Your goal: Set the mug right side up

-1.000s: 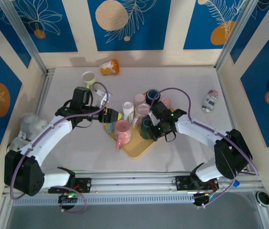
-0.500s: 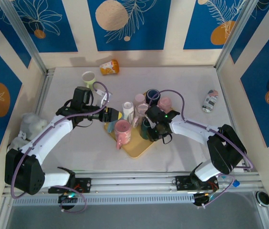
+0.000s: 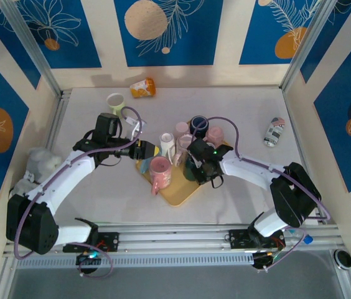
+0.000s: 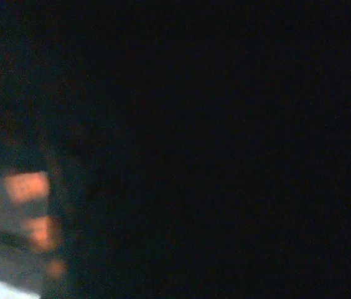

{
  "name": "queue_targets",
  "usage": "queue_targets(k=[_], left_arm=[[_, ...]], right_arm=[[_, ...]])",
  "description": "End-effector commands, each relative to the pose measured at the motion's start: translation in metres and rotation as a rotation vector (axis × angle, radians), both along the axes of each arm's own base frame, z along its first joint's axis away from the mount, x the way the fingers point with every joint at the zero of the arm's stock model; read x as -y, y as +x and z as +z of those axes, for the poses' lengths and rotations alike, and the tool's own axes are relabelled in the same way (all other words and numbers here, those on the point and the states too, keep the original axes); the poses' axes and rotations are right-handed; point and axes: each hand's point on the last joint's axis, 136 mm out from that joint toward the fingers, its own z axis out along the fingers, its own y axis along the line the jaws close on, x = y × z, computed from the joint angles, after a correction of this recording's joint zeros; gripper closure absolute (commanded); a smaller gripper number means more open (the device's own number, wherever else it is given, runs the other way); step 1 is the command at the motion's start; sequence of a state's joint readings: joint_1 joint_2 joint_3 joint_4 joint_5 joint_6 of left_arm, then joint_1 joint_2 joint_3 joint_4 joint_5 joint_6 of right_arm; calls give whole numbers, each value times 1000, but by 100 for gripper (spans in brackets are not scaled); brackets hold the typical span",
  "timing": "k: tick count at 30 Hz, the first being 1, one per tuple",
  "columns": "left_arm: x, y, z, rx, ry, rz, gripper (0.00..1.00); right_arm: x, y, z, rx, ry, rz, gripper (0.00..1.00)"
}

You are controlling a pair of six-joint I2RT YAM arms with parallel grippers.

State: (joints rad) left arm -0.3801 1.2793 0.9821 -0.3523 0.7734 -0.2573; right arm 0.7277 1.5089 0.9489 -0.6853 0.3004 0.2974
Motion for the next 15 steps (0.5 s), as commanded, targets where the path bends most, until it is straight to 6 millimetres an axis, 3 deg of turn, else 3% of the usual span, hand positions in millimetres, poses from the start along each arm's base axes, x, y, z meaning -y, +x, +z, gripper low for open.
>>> queue_targets(k=[1, 8, 15], left_arm=[[0, -5, 3, -6, -5, 4, 47], [1, -5, 9, -40, -40, 31, 48], [1, -6, 25, -68, -103, 76, 49]], right_arm=[[-7, 4, 20, 45, 41, 17, 100], [-17, -2, 50, 68, 117, 26, 100], [-23, -23, 90, 98, 238, 19, 100]])
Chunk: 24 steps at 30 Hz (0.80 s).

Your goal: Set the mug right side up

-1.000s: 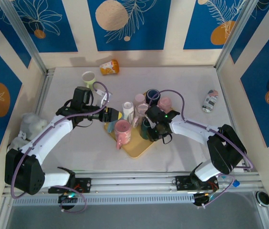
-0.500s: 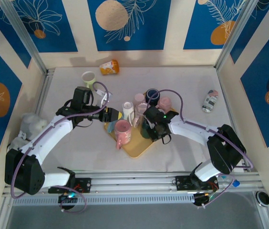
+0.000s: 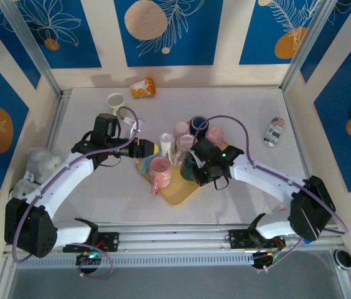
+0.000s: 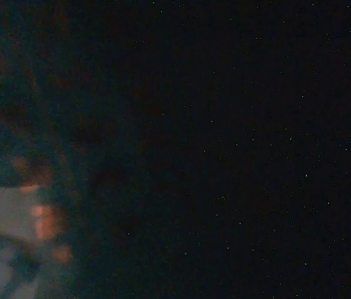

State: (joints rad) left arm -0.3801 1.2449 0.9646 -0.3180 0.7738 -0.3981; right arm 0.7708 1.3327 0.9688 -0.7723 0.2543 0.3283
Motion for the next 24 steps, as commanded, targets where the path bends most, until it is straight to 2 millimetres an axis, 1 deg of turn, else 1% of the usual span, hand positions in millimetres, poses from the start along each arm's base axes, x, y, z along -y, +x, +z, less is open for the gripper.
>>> queue_targets(k=[1, 6, 9, 12, 18, 22, 24], left_arm=[[2, -5, 19, 6, -63, 23, 49], [2, -6, 31, 6, -134, 57, 48], [1, -4, 36, -1, -167, 91, 48], [1, -1, 44, -18, -213, 119, 48], [4, 3, 68, -50, -317, 152, 47], [9, 2, 91, -53, -407, 138, 46], [11, 2, 102, -39, -427, 117, 45]], right_arm=[[-14, -4, 48, 61, 146, -13, 100], [-15, -10, 84, 127, 275, -26, 100], [-16, -10, 108, 174, 365, -31, 100], [-18, -7, 137, 229, 465, -34, 100], [-29, 0, 204, 342, 685, -15, 100], [-36, 10, 238, 400, 812, -19, 100], [-39, 15, 252, 410, 886, -21, 100]])
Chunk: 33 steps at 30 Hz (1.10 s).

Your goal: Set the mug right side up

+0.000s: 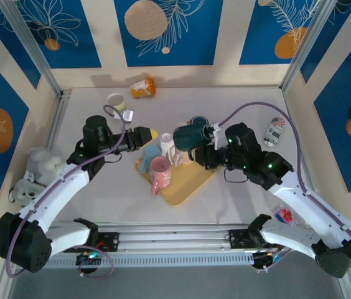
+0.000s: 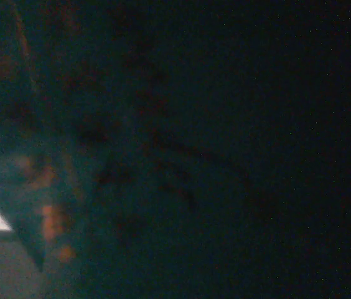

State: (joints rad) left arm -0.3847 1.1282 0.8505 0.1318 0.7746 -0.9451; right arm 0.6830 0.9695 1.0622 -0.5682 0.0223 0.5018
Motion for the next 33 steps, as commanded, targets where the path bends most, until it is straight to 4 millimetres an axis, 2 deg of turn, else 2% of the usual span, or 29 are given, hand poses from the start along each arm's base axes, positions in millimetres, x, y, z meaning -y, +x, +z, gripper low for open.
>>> queue_targets(k=[1, 6, 12, 16, 23, 27, 33], left_arm=[[6, -5, 39, 50, -101, -32, 44], [11, 2, 58, 9, -213, -29, 44], [27, 0, 80, -35, -265, -48, 45], [40, -5, 88, -64, -292, -77, 45], [47, -6, 93, -63, -382, -65, 46], [56, -1, 96, -97, -455, -72, 47], [68, 0, 114, -53, -524, -78, 47]], right_arm=[[-17, 9, 82, 163, 270, 47, 100], [-24, 20, 109, 203, 355, 68, 100], [-26, 24, 137, 235, 475, 87, 100], [-25, 27, 143, 236, 515, 87, 100], [-18, 37, 150, 221, 610, 62, 100], [-17, 40, 154, 213, 644, 55, 100], [-16, 46, 155, 174, 695, 22, 100]])
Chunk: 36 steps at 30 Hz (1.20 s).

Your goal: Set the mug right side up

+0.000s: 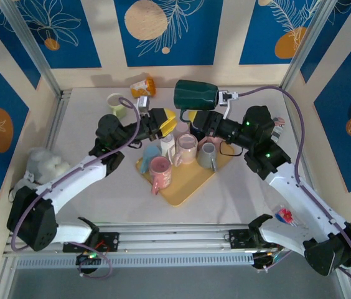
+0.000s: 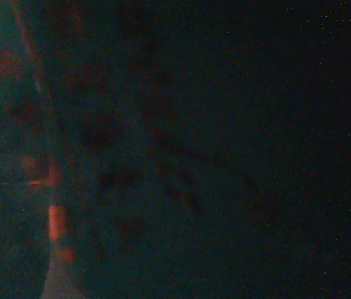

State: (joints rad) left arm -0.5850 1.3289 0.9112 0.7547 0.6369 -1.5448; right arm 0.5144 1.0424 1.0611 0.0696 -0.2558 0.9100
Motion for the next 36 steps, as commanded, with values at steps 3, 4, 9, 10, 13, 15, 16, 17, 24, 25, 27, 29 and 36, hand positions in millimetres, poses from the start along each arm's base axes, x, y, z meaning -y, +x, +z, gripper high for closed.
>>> queue_targets(k=[3, 4, 9, 10, 13, 15, 16, 17, 24, 25, 27, 29, 36], left_arm=[[0, -6, 41, 104, -120, 36, 47], [0, -7, 44, 110, -128, 42, 47], [1, -8, 45, 128, -127, 58, 48], [2, -8, 42, 124, -110, 60, 49], [1, -6, 33, 109, -97, 78, 52], [2, -4, 24, 89, -85, 83, 55], [3, -3, 21, 80, -80, 84, 56], [3, -3, 19, 76, -76, 81, 56], [8, -3, 15, 71, -55, 66, 61], [8, -2, 13, 67, -56, 64, 61], [9, -2, 15, 70, -67, 63, 62], [10, -2, 15, 71, -59, 59, 62], [12, -1, 4, 59, -32, 69, 60]], right_arm=[[4, 2, 30, 59, 118, -19, 100], [5, 4, 28, 44, 123, -27, 100], [6, 11, 16, -13, 139, -56, 100], [6, 11, 14, -19, 141, -59, 100], [6, 11, 12, -27, 152, -59, 100], [7, 12, 12, -32, 161, -63, 100], [7, 13, 12, -35, 164, -66, 100], [7, 13, 11, -38, 165, -68, 100], [5, 19, 5, -66, 188, -75, 100], [4, 20, 4, -71, 190, -72, 100], [2, 23, 3, -76, 192, -72, 100], [1, 24, 3, -75, 195, -71, 100], [-7, 25, 3, -87, 208, -46, 100]])
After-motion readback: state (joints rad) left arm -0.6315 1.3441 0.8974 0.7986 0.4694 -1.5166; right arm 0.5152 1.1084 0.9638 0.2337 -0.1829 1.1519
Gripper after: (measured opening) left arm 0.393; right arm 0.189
